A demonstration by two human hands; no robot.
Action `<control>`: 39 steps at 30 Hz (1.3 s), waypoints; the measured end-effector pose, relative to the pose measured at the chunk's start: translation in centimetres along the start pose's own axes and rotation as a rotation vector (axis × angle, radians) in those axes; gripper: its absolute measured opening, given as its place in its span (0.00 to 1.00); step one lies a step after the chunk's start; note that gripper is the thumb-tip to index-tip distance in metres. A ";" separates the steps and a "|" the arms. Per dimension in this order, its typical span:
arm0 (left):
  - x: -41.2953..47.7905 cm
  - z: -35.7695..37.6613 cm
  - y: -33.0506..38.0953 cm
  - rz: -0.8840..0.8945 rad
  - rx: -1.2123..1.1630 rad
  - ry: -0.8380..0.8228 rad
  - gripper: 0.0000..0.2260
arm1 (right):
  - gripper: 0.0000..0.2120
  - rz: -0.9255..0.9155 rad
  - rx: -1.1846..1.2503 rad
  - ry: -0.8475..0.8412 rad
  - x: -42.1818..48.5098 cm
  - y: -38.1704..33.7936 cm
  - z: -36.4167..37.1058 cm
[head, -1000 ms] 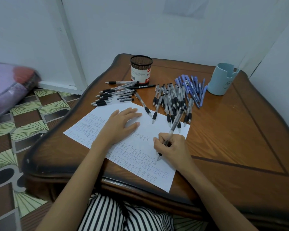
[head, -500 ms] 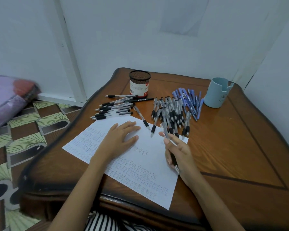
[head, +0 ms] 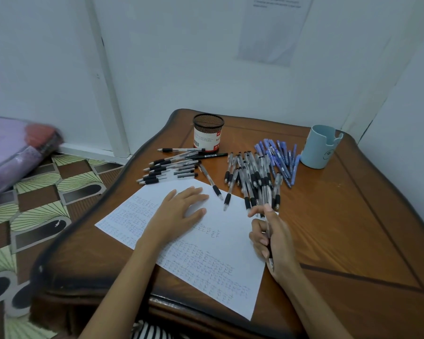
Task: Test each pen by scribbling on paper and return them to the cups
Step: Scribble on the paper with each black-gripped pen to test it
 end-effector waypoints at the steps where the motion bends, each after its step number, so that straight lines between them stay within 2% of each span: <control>1: 0.0 0.0 0.0 -0.001 0.002 -0.002 0.18 | 0.18 0.003 0.008 -0.015 0.1 0.2 0.1; 4: 0.0 0.0 0.0 -0.002 -0.006 0.002 0.18 | 0.21 -0.014 0.012 -0.038 0.2 0.3 0.2; 7: 0.0 0.1 -0.1 0.002 -0.011 0.010 0.18 | 0.21 0.007 -0.034 0.046 0.5 0.4 -0.1; 12: 0.0 0.1 0.1 -0.004 -0.007 0.005 0.18 | 0.14 -0.099 -0.605 0.317 5.7 -3.4 -0.2; 14: -0.1 0.0 0.1 -0.004 -0.005 0.002 0.18 | 0.14 -0.110 -0.841 0.347 9.5 -5.1 -0.3; 17: -0.2 0.0 0.1 -0.008 -0.001 -0.007 0.18 | 0.08 -0.044 -1.103 0.291 14.2 -5.7 -0.5; 18: -0.2 0.0 0.2 -0.007 -0.002 -0.007 0.18 | 0.09 -0.019 -1.181 0.274 14.9 -5.7 -0.3; 20: -0.1 -0.1 0.2 -0.002 -0.008 0.000 0.18 | 0.19 -0.005 -1.350 0.301 15.3 -6.0 0.2; 22: -0.1 -0.1 0.2 0.003 -0.016 0.005 0.18 | 0.20 -0.149 -1.447 0.358 15.0 -6.9 1.8; 24: -0.1 -0.2 0.2 0.020 -0.032 0.023 0.17 | 0.16 -0.350 -1.456 0.252 14.8 -6.9 4.9; 26: -0.2 -0.4 0.3 0.044 -0.051 0.052 0.16 | 0.13 -0.489 -1.488 0.019 14.7 -5.5 8.4; 28: -0.3 -0.7 0.3 0.056 -0.097 0.098 0.14 | 0.12 -0.526 -1.501 -0.198 14.5 -4.2 11.3; 30: -0.4 -1.2 0.3 0.046 -0.145 0.162 0.12 | 0.12 -0.515 -1.505 -0.295 14.6 -3.3 12.8; 35: -0.5 -1.8 0.0 0.020 -0.171 0.215 0.12 | 0.09 -0.544 -1.546 -0.187 15.2 -3.3 13.2; 39: -0.5 -1.9 0.2 0.031 -0.178 0.218 0.12 | 0.09 -0.568 -1.608 -0.172 15.4 -3.3 12.5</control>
Point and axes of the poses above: each hand's wrist, its own x-axis towards the middle knuckle, its own z-axis out of the palm, y = z × x, the point moved 7 cm from there along x, towards the middle knuckle, and after that the axes turned 9 degrees about -x, right-handed, at the moved point
